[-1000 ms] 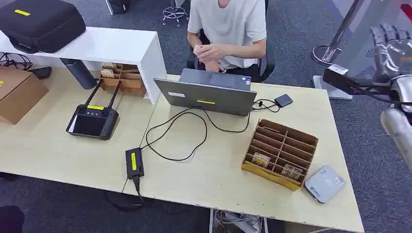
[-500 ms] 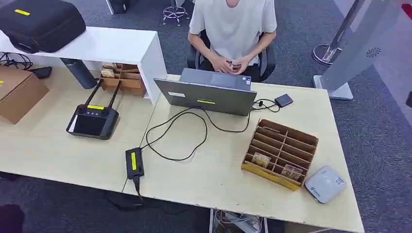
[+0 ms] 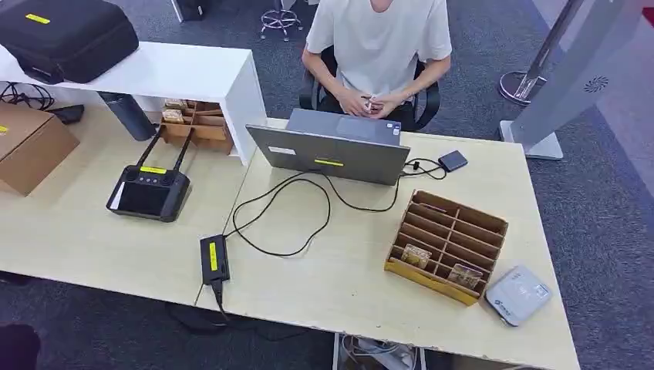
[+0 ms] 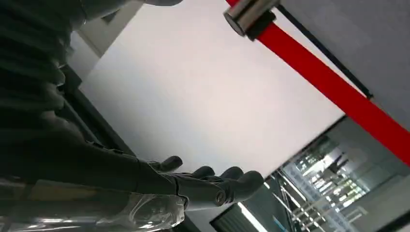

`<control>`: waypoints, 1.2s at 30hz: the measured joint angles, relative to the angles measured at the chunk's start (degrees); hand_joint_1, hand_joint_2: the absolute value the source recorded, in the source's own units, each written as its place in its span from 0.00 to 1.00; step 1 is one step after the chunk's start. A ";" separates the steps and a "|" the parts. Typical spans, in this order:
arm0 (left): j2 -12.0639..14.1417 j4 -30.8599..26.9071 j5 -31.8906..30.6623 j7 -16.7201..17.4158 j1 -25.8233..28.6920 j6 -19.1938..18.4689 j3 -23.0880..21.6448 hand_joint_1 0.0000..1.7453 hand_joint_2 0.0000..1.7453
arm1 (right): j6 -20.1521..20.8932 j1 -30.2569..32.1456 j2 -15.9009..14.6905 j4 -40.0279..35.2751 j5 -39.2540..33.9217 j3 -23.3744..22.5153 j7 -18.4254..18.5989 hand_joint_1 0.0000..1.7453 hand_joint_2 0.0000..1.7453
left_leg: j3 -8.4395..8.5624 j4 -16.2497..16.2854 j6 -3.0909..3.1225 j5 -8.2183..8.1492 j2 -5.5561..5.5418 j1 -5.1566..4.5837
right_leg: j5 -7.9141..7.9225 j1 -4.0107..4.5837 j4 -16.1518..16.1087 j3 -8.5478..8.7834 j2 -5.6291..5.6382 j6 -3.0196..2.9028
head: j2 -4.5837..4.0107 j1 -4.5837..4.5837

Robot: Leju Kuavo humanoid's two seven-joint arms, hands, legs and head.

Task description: Pass the card to the sensor for recognition and then transmit it.

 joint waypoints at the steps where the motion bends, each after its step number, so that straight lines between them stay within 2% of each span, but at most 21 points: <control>1: -0.06 0.00 -0.02 0.02 0.05 0.09 0.02 0.00 1.00 | 0.94 2.45 1.36 -0.98 1.55 -3.11 -0.94 0.00 1.00 | 0.03 0.00 0.00 -0.01 0.00 0.01 | -0.03 0.01 0.00 0.05 0.00 0.01 | 0.00 0.07; 5: -0.24 0.00 -0.09 0.24 0.09 0.77 0.07 0.00 1.00 | 4.68 7.38 8.55 -3.80 8.85 -12.87 -4.61 0.00 1.00 | 0.18 -0.02 0.08 -0.13 0.12 0.01 | -0.07 0.02 0.00 0.09 0.14 -0.02 | 0.00 0.02; 7: -0.33 0.00 -0.09 0.37 0.09 1.09 0.07 0.00 1.00 | 5.83 8.57 13.14 -5.26 13.03 -16.89 -6.89 0.00 1.00 | 0.24 -0.03 -0.01 -0.20 0.26 0.01 | -0.10 0.01 0.02 0.11 0.27 -0.04 | 0.00 0.09; 12: -0.44 0.00 0.02 1.38 0.01 1.16 0.18 0.00 1.00 | 6.66 8.32 23.59 -6.64 22.72 -22.43 -11.28 0.00 1.00 | 0.39 -0.06 -0.07 -0.27 0.60 0.06 | -0.14 0.05 0.04 0.19 0.54 -0.12 | 0.00 0.02; 13: -0.44 0.00 0.06 1.51 0.01 1.16 0.20 0.00 0.00 | 6.55 8.30 25.45 -6.58 23.29 -22.74 -11.43 0.00 1.00 | 0.40 -0.06 -0.07 -0.28 0.63 0.05 | -0.15 0.04 0.05 0.18 0.57 -0.12 | 0.00 0.09; 16: -0.48 0.00 0.07 2.54 0.01 1.60 0.22 0.00 0.00 | 5.44 7.80 30.93 -5.83 23.64 -22.61 -10.29 0.00 1.00 | 0.49 -0.08 -0.16 -0.33 0.77 0.07 | -0.15 0.06 0.06 0.22 0.72 -0.14 | 0.00 0.07; 17: -0.52 0.00 0.09 2.84 0.08 1.92 0.22 0.00 1.00 | 4.93 7.63 32.35 -5.35 23.66 -22.41 -9.83 0.00 1.00 | 0.50 -0.08 -0.17 -0.33 0.79 0.07 | -0.16 0.06 0.08 0.22 0.74 -0.14 | 0.00 0.02; 28: 0.35 -4.02 2.84 7.50 0.42 8.11 0.28 0.00 1.00 | 0.53 1.05 51.23 6.96 23.64 -20.84 -6.91 0.00 1.00 | 0.66 -0.13 -0.27 -0.35 0.86 0.23 | -0.23 0.20 0.16 0.38 0.80 -0.28 | 0.00 0.04; 31: 0.92 -5.29 3.15 8.24 0.57 8.85 0.28 0.00 1.00 | -0.84 -0.51 54.53 11.57 23.66 -20.09 -6.23 0.00 1.00 | 0.67 -0.14 -0.27 -0.36 0.87 0.24 | -0.24 0.21 0.17 0.38 0.82 -0.30 | 0.00 0.00; 36: 1.49 -6.19 4.04 8.55 0.94 9.33 0.28 0.00 1.00 | -2.19 -2.29 57.70 18.61 24.01 -19.26 -5.24 0.00 1.00 | 0.66 -0.14 -0.27 -0.36 0.86 0.26 | -0.28 0.24 0.18 0.39 0.78 -0.36 | 0.00 0.00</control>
